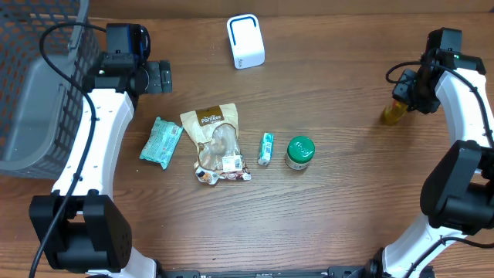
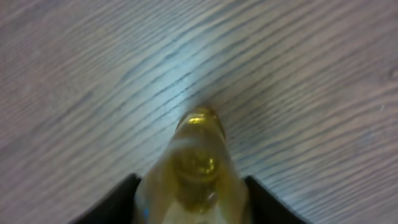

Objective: Scan the item barcode
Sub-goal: 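Move the yellow bottle to the right and set it on the table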

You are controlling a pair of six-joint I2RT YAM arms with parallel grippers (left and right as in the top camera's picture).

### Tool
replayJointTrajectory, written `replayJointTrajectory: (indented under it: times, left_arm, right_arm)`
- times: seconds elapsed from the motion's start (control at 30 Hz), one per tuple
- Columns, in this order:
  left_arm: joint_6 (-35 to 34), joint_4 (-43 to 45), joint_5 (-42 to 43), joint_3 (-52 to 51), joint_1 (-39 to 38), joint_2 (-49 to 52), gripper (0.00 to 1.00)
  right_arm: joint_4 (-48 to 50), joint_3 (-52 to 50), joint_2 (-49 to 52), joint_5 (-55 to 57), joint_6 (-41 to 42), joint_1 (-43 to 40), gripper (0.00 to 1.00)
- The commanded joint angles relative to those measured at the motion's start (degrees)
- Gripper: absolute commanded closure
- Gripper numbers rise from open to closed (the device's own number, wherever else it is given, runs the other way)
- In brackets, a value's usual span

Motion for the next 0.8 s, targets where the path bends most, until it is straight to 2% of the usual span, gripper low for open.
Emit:
replayJointTrajectory:
  times: [0.0,0.1,0.27,0.53,0.63,0.77]
  left_arm:
    - [1.3,0.0,-0.2,1.2,-0.2,-1.0,0.0]
    - [1.3,0.0,-0.2,1.2,-0.2,-1.0,0.0]
    - [1.3,0.0,-0.2,1.2,-0.2,-1.0,0.0]
    - [1.3,0.0,-0.2,1.2,-0.1,-1.0,0.0]
    - [1.3,0.0,-0.2,1.2,-0.1,-1.0,0.0]
    - [1.3,0.0,-0.2,1.2,-0.2,-1.0,0.0]
  right_arm:
    - [-0.1,0.3,-0.7,-0.3,-0.3,-0.1,0.37]
    - [-0.2,0.3,-0.7,-0.3,-0.3,-0.1,0.17]
    - [-0.3,2.0,-1.0,0.0,-3.4,-0.1,0.08]
    - [-6.3,16.4,-4.9,-0.2,-3.3,0.4,0.0]
    - [-9.6,21.0,-5.8,-3.8,-3.4,1.4,0.0]
    - [-13.0,22.3,-6.2,-10.4,-3.4,3.3,0.0]
